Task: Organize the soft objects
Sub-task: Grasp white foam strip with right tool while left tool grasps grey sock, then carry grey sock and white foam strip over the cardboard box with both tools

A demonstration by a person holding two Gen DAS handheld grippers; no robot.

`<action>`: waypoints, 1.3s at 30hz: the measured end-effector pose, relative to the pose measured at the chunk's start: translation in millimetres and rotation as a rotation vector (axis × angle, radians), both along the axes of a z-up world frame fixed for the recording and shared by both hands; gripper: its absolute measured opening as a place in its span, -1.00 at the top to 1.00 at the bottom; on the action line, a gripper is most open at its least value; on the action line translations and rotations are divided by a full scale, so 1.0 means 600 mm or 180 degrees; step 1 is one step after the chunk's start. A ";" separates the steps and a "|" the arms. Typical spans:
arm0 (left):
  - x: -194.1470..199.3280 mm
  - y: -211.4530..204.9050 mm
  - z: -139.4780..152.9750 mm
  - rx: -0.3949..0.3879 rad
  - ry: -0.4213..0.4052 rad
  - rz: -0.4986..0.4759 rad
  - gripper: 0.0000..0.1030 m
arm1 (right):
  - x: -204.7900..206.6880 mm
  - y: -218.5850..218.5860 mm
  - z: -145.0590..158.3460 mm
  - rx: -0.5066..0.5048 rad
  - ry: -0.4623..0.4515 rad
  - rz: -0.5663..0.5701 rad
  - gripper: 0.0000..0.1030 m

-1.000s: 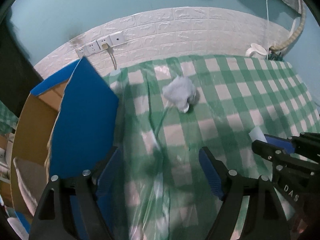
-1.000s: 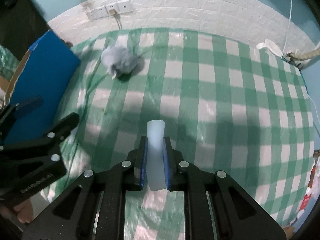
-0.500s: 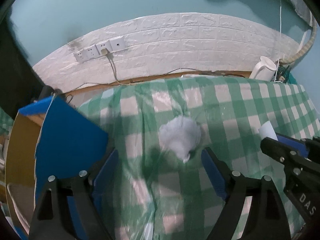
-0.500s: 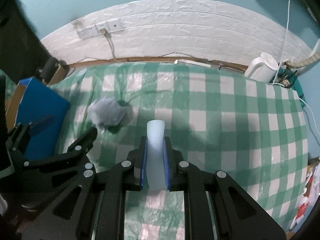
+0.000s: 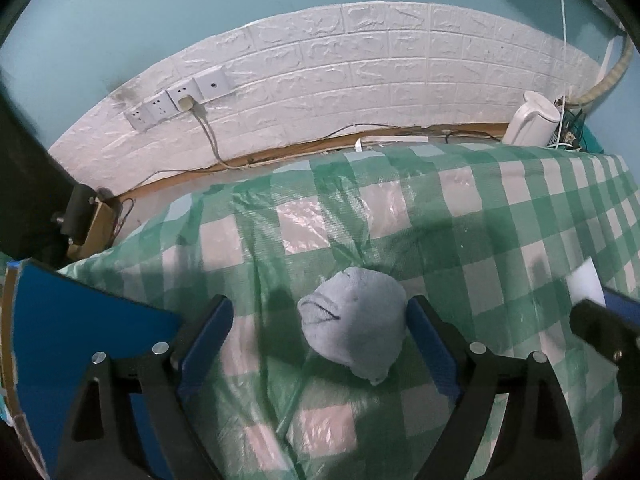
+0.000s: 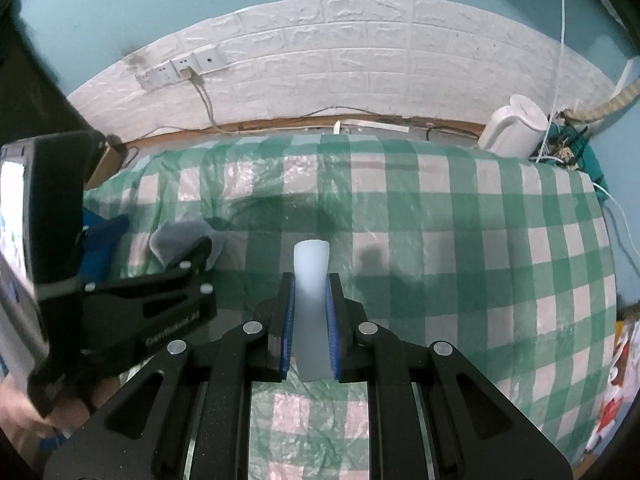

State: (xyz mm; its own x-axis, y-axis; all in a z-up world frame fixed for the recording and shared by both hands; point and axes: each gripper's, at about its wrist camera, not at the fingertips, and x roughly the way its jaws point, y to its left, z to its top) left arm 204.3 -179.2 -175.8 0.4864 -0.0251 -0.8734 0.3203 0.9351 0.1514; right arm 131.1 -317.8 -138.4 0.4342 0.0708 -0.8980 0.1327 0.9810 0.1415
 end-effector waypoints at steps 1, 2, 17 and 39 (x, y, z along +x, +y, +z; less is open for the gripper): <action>0.002 -0.002 -0.003 -0.0010 0.0020 -0.0008 -0.70 | 0.000 0.000 -0.002 0.0002 0.0011 0.0002 0.75; 0.003 -0.005 -0.004 -0.0018 0.0029 -0.0021 -0.67 | -0.001 0.001 -0.003 -0.0003 0.0019 0.0009 0.75; -0.017 -0.014 0.006 0.0025 0.0047 -0.0084 0.45 | -0.020 0.007 0.011 0.0026 -0.0016 -0.0012 0.75; -0.133 0.069 0.119 0.0071 -0.0274 -0.0094 0.45 | -0.078 0.069 0.090 0.0016 -0.0216 0.0242 0.75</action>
